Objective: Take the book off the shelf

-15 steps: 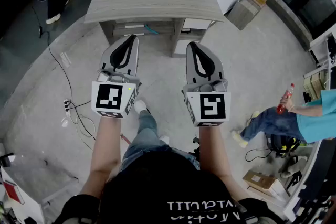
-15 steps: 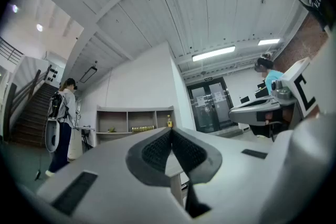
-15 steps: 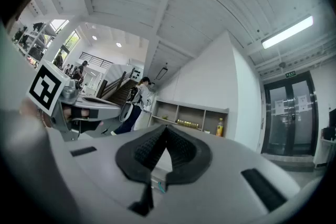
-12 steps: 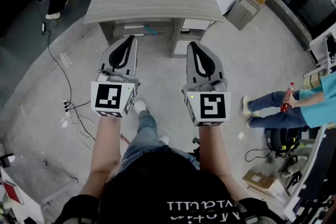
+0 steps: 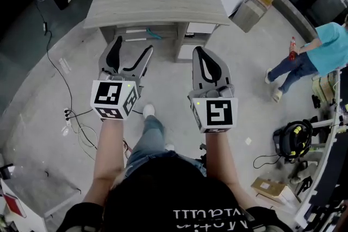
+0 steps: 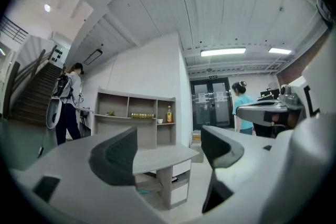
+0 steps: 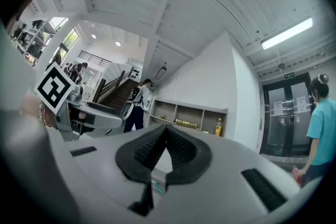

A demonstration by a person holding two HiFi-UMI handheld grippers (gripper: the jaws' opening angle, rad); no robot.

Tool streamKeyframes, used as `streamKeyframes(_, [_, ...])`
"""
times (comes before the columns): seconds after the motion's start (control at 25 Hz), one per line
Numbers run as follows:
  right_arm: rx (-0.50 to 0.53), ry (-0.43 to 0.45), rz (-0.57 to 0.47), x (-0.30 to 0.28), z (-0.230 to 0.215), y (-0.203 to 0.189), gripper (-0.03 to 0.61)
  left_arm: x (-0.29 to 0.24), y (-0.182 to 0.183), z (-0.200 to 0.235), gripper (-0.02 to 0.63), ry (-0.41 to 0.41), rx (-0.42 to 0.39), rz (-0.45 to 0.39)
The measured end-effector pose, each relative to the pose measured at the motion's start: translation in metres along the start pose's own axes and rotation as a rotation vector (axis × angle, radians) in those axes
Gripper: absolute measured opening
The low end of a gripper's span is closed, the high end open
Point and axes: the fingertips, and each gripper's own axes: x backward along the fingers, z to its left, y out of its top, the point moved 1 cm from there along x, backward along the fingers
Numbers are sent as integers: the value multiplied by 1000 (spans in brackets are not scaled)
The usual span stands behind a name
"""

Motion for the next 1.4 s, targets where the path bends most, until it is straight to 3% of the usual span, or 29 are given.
streamKeyframes(0.44, [-29, -29, 9, -93, -26, -12, 15, -74, -2, 51, 370, -45, 29, -16])
streamKeyframes(0.96, [9, 32, 20, -248, -25, -17, 15, -163, 0, 174, 370, 36, 69, -69])
streamKeyframes(1.16, [-4, 37, 24, -295, -23, -22, 15, -191, 0, 203, 370, 39, 25, -68])
streamKeyframes(1.4, [-14, 22, 13, -336, -23, -22, 15, -221, 3, 239, 370, 34, 28, -89])
